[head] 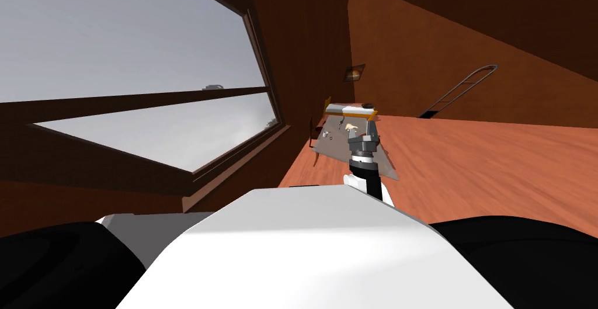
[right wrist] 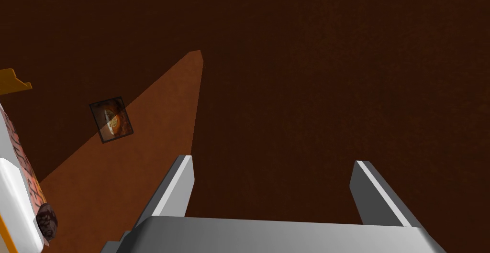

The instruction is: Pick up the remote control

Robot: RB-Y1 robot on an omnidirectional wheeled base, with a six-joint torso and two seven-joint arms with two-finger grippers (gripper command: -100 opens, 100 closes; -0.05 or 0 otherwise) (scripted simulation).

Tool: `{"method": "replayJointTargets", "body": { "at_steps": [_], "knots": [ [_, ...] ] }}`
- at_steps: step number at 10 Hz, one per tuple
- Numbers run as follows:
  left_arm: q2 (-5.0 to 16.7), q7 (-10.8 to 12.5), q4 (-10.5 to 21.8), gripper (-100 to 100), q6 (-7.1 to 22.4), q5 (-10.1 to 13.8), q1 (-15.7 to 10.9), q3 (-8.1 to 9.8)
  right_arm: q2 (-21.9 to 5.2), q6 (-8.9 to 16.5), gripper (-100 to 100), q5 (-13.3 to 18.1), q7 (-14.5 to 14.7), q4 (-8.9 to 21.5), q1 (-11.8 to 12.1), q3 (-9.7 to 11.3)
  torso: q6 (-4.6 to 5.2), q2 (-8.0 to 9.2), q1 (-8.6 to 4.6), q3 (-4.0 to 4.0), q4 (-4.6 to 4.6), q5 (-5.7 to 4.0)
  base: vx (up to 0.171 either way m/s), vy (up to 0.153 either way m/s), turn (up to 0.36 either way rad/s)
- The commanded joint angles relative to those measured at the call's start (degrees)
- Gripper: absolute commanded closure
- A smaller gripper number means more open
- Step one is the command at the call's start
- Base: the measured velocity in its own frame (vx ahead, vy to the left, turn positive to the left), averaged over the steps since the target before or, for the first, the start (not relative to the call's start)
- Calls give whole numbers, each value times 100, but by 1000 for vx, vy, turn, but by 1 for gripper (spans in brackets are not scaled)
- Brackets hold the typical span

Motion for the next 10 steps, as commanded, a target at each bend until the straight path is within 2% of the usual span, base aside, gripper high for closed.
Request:
{"method": "replayJointTargets", "body": {
  "at_steps": [1, 2, 4, 5, 7, 8, 10],
  "knots": [
    [263, 286, -17, -100, 13, -98, 258, -15, 0, 0, 0, 0, 0, 0, 0, 0, 0, 0, 0, 0, 0, 0, 51, 154, -168],
    [263, 321, -17, -100, 13, -98, 258, -15, 0, 0, 0, 0, 0, 0, -1, 0, 5, 0, 7, -1, -1, 0, 29, 130, -123],
    [668, 689, -195, -100, 47, -262, 657, -130, 0, 0, 0, 0, 0, 0, -1, 0, 4, -1, 0, 0, -1, -1, 62, 176, -226],
    [733, 716, -195, -100, 47, -262, 724, -130, -1, 0, 0, 0, 0, 0, -1, 0, 5, -7, 25, -5, -3, 5, 52, 163, -89],
    [1123, 981, -466, -100, 55, -404, 1131, -312, 0, 0, 0, 0, 0, 0, 0, 0, 1, -9, -7, -5, -2, -1, 77, 115, -140],
    [1148, 981, -466, -100, 55, -404, 1225, -312, 0, 0, 0, 0, 0, 0, 0, 0, 2, -18, -9, -10, -4, -2, 56, 100, -63],
    [1372, 1098, -653, -100, 45, -482, 1601, -441, 1, 0, 0, 0, 0, 0, 0, 0, -2, -3, -30, -2, -1, -8, 33, 65, -65]
  ]
}}
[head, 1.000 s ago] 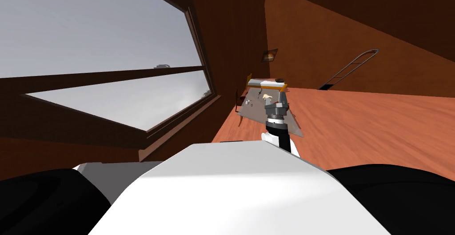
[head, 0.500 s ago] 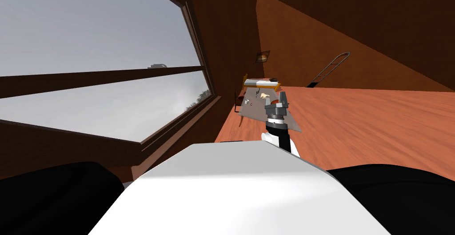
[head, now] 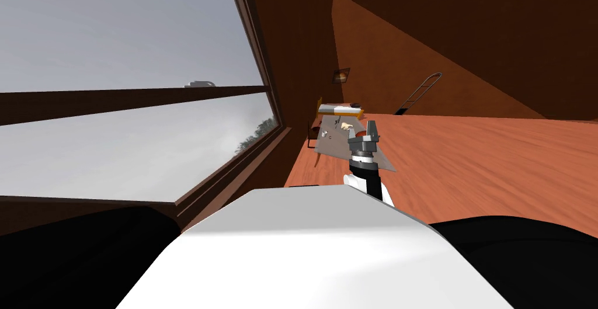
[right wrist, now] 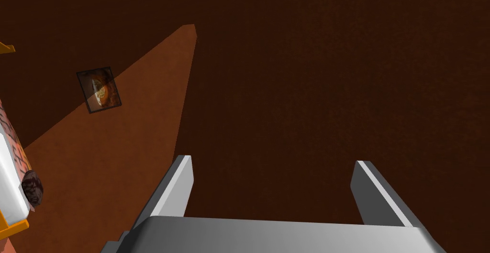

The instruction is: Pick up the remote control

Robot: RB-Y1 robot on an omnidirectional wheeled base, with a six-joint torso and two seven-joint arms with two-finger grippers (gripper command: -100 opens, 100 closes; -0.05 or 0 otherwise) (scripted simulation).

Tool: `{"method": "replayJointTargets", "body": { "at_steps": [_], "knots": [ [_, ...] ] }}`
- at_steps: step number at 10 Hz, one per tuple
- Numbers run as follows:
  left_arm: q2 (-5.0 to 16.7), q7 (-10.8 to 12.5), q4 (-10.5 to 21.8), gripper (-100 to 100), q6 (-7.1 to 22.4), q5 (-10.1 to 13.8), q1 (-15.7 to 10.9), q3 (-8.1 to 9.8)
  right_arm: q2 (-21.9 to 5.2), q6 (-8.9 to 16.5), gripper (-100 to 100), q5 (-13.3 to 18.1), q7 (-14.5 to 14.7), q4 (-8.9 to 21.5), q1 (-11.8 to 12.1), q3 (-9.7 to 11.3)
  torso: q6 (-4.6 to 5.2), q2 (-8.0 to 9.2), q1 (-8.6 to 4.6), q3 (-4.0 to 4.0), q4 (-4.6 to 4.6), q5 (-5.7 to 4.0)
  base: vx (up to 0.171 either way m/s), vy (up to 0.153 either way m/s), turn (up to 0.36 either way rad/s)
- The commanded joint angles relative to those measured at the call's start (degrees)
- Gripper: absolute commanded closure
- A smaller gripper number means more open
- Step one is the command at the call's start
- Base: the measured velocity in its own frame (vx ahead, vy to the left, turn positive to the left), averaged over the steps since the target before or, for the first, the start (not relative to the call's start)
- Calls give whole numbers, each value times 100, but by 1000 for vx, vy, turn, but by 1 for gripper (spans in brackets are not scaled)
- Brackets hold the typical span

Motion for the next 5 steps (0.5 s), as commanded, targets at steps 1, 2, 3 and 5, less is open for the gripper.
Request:
{"method": "replayJointTargets", "body": {
  "at_steps": [1, 2, 3, 5],
  "knots": [
    [0, 0, 0, -100, 0, 0, 0, 0, 0, 0, 0, 0, 0, 0, 0, 0, 0, 0, 0, 0, 0, 0, 15, 20, -15],
    [13, 11, -7, 0, 4, -5, 11, -10, 0, 0, 0, 0, 0, 0, 0, 0, -3, 8, -14, 5, 3, -4, 4, 5, 0],
    [49, -56, 1, -100, 153, -47, -179, -187, 1, 0, 0, 0, 0, 0, 0, 0, -3, 14, -23, 9, 4, -7, 31, 7, 30],
    [86, -121, 8, -100, 302, -89, -367, -366, 1, 0, 0, 0, 0, 0, 0, 0, -5, 7, -23, 5, 4, -6, 50, 10, 47]
  ]
}}
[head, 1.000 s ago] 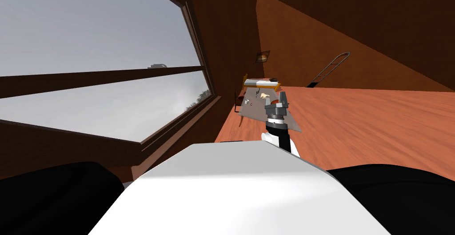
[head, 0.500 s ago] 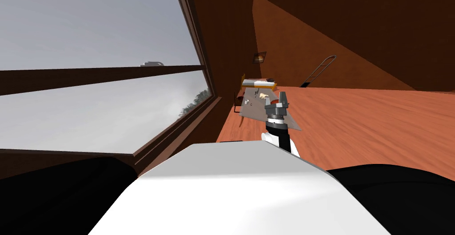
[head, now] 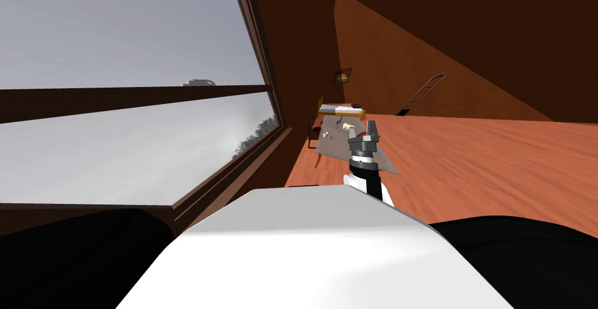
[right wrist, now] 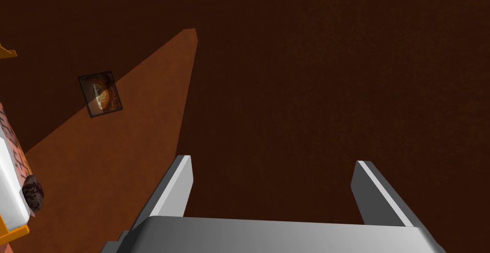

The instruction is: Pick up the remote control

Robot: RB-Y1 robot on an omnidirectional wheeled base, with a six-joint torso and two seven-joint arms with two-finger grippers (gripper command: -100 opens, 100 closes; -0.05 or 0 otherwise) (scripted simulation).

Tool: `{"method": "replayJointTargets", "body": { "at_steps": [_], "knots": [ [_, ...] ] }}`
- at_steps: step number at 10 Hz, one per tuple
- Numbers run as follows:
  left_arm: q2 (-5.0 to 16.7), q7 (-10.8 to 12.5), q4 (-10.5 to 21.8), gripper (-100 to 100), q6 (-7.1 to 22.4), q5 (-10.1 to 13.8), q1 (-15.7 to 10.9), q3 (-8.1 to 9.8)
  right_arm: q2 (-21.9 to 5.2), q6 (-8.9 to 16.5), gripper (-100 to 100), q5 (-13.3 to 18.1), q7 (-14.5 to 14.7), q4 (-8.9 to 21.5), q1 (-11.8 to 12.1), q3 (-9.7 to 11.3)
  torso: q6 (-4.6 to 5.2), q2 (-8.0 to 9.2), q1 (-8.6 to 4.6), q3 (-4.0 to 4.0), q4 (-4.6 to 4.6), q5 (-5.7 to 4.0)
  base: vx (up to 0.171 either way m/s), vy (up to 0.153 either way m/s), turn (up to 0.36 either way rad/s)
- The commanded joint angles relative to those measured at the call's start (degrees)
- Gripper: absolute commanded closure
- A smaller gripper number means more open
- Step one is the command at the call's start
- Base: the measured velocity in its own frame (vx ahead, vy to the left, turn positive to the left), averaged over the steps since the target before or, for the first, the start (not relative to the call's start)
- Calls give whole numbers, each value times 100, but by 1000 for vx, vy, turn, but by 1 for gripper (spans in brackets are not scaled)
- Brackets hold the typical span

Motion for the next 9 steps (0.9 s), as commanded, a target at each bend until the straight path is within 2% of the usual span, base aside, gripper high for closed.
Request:
{"method": "replayJointTargets", "body": {
  "at_steps": [1, 2, 6, 7, 8, 9],
  "knots": [
    [0, 0, 0, -100, 0, 0, 0, 0, 0, 0, 0, 0, 0, 0, 0, 0, 0, 0, 0, 0, 0, 0, 22, 4, 4],
    [1, -4, -4, 100, 17, -1, -6, -7, 0, 0, 0, 0, 0, 0, 0, 0, 1, 6, -3, 2, 0, -1, 0, 0, 0],
    [1, -2, -5, 100, 14, -2, -4, -9, 0, 0, 0, 0, 0, 0, -1, 0, 3, 15, -3, 8, 3, -3, 0, 0, 0],
    [1, -2, -5, 0, 14, -2, -5, -9, 0, 0, 0, 0, 0, 0, -1, 0, 3, 16, -4, 8, 3, -3, 0, 0, 0],
    [-34, 67, -70, 100, -55, 30, 157, 139, 0, 0, 0, 0, 0, 0, -1, 0, 2, 16, -5, 8, 3, -4, -29, -13, -43],
    [-56, 106, -74, 100, -144, 56, 270, 246, 0, 0, 0, 0, 0, 0, -1, 1, 6, 21, -11, 10, 1, -8, -54, -10, -54]
  ]
}}
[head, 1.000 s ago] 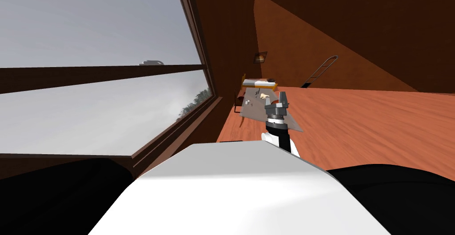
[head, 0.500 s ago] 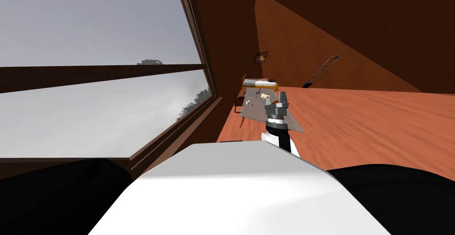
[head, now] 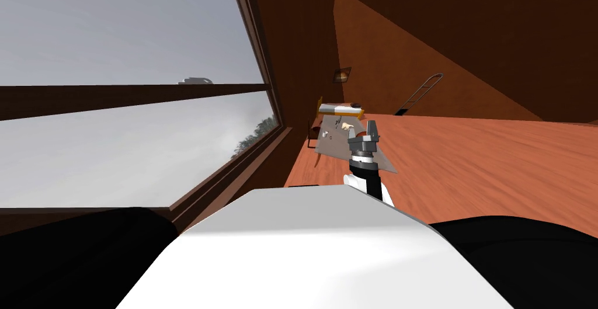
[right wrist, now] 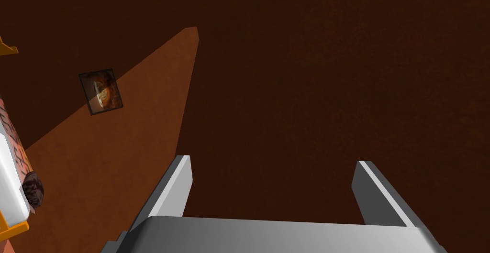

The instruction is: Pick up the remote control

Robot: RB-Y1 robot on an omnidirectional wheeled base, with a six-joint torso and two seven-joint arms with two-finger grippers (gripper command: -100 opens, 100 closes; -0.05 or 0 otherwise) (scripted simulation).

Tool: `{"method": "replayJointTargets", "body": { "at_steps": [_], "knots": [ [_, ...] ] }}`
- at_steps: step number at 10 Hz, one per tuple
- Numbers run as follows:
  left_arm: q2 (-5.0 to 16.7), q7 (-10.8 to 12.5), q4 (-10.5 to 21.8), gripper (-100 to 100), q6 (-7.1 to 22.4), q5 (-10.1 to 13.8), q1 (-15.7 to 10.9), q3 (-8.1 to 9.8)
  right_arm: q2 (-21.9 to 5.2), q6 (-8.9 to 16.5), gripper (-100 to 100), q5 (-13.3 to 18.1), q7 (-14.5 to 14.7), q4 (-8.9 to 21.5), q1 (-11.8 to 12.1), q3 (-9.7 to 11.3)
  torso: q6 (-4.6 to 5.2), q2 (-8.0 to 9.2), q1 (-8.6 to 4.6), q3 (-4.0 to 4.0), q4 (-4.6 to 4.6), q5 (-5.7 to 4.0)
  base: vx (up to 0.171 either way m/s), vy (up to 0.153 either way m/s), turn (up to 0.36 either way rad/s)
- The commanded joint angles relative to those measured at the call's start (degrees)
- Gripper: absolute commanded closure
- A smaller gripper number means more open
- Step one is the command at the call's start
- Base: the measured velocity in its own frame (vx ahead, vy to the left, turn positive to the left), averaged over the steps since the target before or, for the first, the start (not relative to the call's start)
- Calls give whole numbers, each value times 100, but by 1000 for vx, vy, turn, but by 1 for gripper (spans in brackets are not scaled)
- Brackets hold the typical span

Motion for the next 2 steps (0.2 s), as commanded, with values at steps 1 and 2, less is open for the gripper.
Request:
{"method": "replayJointTargets", "body": {
  "at_steps": [1, 2],
  "knots": [
    [0, 0, 0, 100, 0, 0, 0, 0, 0, 0, 0, 0, 0, 0, 0, 0, 0, 0, 0, 0, 0, 0, -26, 0, -15],
    [-2, 7, 0, 0, -21, 2, 14, 15, 0, 0, 0, 0, 0, 0, 1, 0, -4, -3, 3, 1, 3, 4, 0, 0, 0]
  ]
}}
